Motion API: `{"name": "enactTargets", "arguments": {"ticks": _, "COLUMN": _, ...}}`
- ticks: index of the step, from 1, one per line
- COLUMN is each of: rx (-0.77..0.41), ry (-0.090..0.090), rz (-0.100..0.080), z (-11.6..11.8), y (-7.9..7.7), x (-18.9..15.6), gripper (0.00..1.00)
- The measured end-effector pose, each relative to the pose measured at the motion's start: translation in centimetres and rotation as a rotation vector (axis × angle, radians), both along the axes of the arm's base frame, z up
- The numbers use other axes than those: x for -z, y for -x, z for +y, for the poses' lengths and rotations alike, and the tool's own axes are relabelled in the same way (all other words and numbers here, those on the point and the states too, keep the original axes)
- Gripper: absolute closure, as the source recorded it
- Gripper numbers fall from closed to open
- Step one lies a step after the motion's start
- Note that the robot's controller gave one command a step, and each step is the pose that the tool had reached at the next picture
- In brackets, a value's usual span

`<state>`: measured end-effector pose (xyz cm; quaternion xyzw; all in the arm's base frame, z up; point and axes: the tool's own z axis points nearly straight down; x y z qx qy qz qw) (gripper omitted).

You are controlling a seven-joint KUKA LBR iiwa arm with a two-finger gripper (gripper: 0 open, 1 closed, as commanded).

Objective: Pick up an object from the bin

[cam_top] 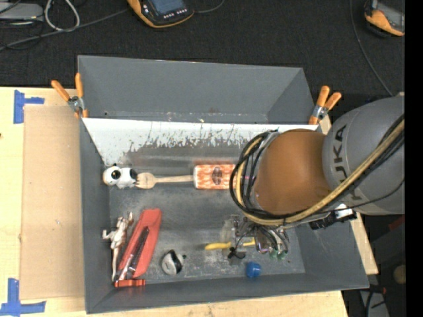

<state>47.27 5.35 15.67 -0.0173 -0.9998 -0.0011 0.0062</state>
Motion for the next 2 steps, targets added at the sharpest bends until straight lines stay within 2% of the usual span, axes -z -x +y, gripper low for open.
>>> {"name": "enactTargets", "arguments": {"ticks": 1, "rx": 0.000, "ry": 0.000, "rz": 0.006, "z": 0.0, "y": 0.1, "x": -2.6, "gripper": 1.00}}
{"name": "enactTargets", "arguments": {"ticks": 2, "rx": 0.000, "ry": 0.000, "rz": 0.002, "z": -0.1, "y": 0.0, "x": -4.4, "gripper": 1.00}}
